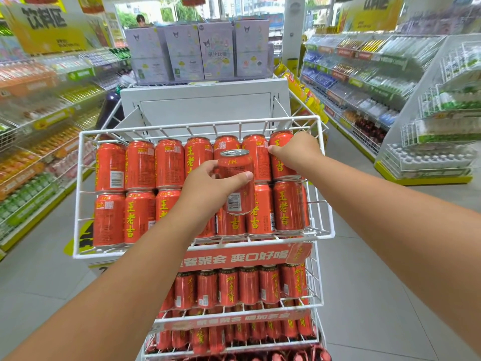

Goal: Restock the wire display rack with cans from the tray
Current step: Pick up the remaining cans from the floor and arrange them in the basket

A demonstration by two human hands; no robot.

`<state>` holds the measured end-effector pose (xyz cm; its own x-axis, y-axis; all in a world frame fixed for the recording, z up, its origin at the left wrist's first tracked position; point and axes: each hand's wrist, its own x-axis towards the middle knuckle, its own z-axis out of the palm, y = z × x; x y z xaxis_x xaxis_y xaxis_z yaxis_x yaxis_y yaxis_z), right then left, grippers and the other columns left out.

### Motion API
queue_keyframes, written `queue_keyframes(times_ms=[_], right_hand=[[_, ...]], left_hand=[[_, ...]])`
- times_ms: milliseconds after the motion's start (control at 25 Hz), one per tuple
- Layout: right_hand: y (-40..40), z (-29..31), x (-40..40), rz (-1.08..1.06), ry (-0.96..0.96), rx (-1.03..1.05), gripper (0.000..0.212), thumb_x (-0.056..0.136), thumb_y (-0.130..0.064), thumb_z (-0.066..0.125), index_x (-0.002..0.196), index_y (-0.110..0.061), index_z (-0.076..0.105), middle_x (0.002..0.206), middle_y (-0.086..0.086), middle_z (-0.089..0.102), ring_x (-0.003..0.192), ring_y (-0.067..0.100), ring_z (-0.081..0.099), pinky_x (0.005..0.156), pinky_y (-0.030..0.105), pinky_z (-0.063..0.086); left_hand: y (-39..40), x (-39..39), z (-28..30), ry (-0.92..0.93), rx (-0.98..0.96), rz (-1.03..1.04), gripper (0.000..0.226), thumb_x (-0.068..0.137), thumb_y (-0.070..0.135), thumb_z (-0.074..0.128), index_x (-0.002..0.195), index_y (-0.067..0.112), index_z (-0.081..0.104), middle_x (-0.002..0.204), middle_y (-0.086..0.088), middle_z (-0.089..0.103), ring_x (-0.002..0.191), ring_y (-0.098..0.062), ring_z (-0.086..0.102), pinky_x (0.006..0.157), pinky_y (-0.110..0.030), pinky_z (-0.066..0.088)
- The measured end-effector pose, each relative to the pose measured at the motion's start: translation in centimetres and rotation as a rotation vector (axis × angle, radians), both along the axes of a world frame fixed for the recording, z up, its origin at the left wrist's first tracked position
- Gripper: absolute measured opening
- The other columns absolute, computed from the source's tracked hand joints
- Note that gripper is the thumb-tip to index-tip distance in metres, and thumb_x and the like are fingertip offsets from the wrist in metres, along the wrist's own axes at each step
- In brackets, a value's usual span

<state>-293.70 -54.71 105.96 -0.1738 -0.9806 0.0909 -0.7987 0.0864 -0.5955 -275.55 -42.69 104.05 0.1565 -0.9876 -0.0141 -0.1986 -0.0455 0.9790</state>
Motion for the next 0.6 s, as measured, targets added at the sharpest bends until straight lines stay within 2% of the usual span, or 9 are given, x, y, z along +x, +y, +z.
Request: queue_keyframes(times_ms=[80, 160, 240, 280, 360, 440, 600], right_hand=[[0.3, 0.0, 0.1, -0.003, 0.052, 0.011, 0.06, 0.092, -0.064, 0.062, 0.077, -0.007, 0.05, 0.068, 0.005, 0.05, 0.07, 0.028, 0.057, 0.048, 0.031, 0.032], [1.4, 0.3, -0.2, -0.006, 0.053, 0.035, 0.062, 0.093, -0.064, 0.06, 0.069, -0.009, 0.042, 0.063, 0.004, 0.043, 0.055, 0.02, 0.045, 0.046, 0.031, 0.029], [3.0, 0.5, -0.8, 0.011, 0.023, 0.0, 0.055, 0.095, -0.059, 0.062, 0.084, -0.007, 0.05, 0.07, 0.004, 0.048, 0.059, 0.019, 0.046, 0.05, 0.032, 0.033], [3.9, 0.4, -1.1, 0.032, -0.007, -0.057, 0.05, 0.096, -0.055, 0.063, 0.097, -0.006, 0.054, 0.081, 0.006, 0.054, 0.068, 0.021, 0.053, 0.056, 0.033, 0.038], [5.9, -0.5, -1.7, 0.105, -0.148, -0.2, 0.051, 0.097, -0.045, 0.066, 0.127, -0.004, 0.057, 0.112, 0.008, 0.064, 0.099, 0.025, 0.063, 0.079, 0.034, 0.049], [7.9, -1.5, -2.0, 0.241, -0.305, -0.229, 0.053, 0.094, -0.037, 0.072, 0.139, -0.011, 0.058, 0.128, 0.001, 0.066, 0.114, 0.016, 0.064, 0.097, 0.035, 0.053], [10.0, -3.1, -1.8, 0.465, -0.477, -0.032, 0.065, 0.086, -0.038, 0.082, 0.143, -0.021, 0.057, 0.129, -0.009, 0.067, 0.117, 0.006, 0.064, 0.097, 0.027, 0.054]], left_hand=[[0.1, 0.0, 0.0, 0.017, -0.001, -0.006, 0.053, 0.078, 0.043, 0.087, 0.124, 0.029, 0.064, 0.108, 0.018, 0.064, 0.111, -0.005, 0.059, 0.098, -0.038, 0.055], [0.1, 0.0, -0.2, 0.006, 0.007, 0.007, 0.063, 0.074, 0.048, 0.089, 0.128, 0.028, 0.064, 0.117, 0.014, 0.067, 0.121, -0.011, 0.06, 0.103, -0.044, 0.053], [0.3, -0.2, -0.2, -0.014, 0.009, 0.017, 0.083, 0.063, 0.059, 0.089, 0.136, 0.028, 0.061, 0.13, 0.008, 0.068, 0.125, -0.018, 0.062, 0.103, -0.048, 0.054], [0.4, -0.3, -0.1, -0.021, 0.009, 0.024, 0.092, 0.058, 0.063, 0.089, 0.139, 0.029, 0.06, 0.133, 0.006, 0.067, 0.125, -0.02, 0.063, 0.103, -0.049, 0.054], [0.5, -0.5, 0.0, -0.021, 0.0, 0.027, 0.101, 0.052, 0.069, 0.087, 0.141, 0.029, 0.059, 0.133, 0.005, 0.068, 0.123, -0.02, 0.065, 0.102, -0.049, 0.055], [0.5, -0.8, 0.2, -0.027, -0.006, 0.035, 0.093, 0.056, 0.066, 0.088, 0.137, 0.029, 0.061, 0.128, 0.007, 0.071, 0.119, -0.019, 0.068, 0.101, -0.047, 0.056], [0.5, -1.6, 0.4, -0.043, -0.003, 0.006, 0.068, 0.067, 0.058, 0.088, 0.126, 0.029, 0.068, 0.115, 0.008, 0.076, 0.108, -0.016, 0.073, 0.09, -0.038, 0.059]])
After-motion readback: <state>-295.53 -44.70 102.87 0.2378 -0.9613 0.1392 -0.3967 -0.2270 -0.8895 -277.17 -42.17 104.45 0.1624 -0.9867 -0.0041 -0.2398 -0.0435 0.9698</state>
